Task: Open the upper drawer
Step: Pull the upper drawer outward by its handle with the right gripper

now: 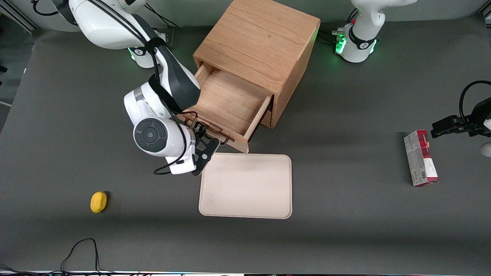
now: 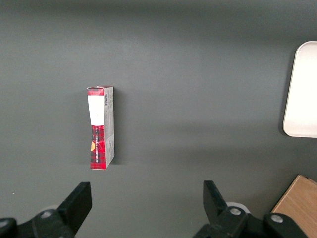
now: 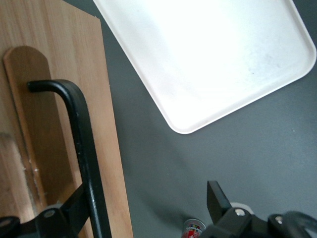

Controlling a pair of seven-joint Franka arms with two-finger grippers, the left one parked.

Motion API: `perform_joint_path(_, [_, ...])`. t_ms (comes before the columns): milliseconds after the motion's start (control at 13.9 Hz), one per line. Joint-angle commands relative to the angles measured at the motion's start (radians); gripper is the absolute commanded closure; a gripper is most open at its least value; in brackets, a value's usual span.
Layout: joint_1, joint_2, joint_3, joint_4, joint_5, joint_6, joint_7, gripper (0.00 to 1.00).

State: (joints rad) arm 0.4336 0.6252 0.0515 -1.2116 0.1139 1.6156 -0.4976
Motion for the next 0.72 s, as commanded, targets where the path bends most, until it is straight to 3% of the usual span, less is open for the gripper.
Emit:
perform_joint_path(0, [-0.016,0.021,0.004,0.038,-0.013,0.010,-0.038,0.00])
perform_joint_path(649, [-0.041,0.033,0.004,0.037,-0.014,0.067,-0.038,0.00])
